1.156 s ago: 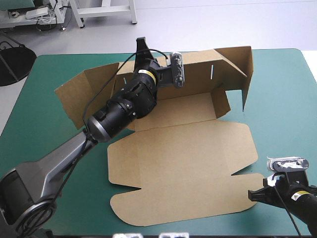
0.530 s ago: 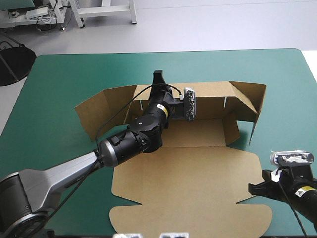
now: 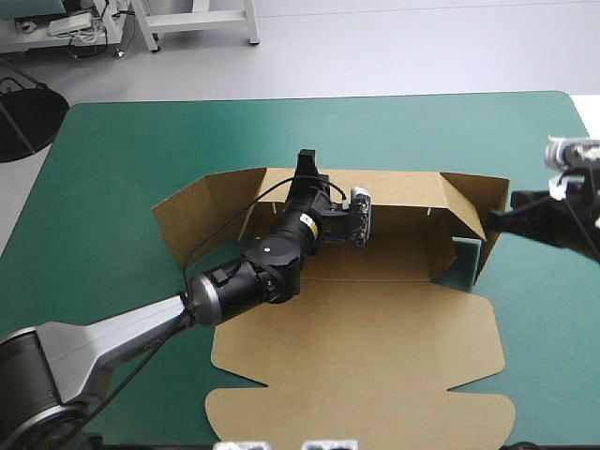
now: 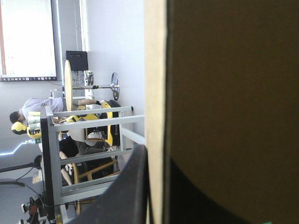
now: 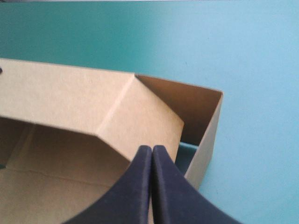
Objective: Fold the box
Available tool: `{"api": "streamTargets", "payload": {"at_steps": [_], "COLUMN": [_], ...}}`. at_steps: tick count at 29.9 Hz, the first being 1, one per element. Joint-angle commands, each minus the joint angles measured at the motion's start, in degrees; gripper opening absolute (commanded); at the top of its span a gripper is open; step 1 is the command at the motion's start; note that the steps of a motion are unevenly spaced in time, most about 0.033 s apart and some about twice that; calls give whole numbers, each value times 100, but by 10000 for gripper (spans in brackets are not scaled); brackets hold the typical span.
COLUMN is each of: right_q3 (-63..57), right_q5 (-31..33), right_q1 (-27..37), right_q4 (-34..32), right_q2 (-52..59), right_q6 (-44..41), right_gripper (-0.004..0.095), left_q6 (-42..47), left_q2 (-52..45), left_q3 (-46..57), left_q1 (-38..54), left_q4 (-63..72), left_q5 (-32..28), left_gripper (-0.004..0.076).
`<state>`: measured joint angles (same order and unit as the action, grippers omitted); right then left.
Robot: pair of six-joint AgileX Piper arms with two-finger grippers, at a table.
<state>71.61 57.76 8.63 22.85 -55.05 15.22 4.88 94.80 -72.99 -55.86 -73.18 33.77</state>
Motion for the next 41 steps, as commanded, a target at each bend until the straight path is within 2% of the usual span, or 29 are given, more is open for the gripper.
{"api": "streamTargets", "payload": {"at_steps": [1,8,11,20,25,35,41], "right_q3": [922,2423,2917,3289,3289,2023,1357], "right_q5": [-162,483,565,954,1382,1370,966], "right_q1": [3,3,3,3,3,3,3], "right_q4": [308,337,337,337,298,426,779], "right_q2": [-815,-2644,-3279,-4505,-4611,-3999,-3537], "right_q6": [1,1,-44,60,284,959,1287], "right_gripper": [-17,-17,-17,-17,-17,-17,-17], "left_q6": [204,204,204,217,217,350,332], "left_q2": [-58,201,224,337,351,366,386], "left_q3": [-59,-59,-59,-59,-59,-59,-59], "left_q1": [-58,-58,-58,-58,-58,-58,-58], "left_q4": [-75,-87,-87,-59,-47,-9,13], "left_q5": [36,48,35,36,88,101,101], "left_gripper": [-8,-8,-8,-8,-8,-8,-8]}}
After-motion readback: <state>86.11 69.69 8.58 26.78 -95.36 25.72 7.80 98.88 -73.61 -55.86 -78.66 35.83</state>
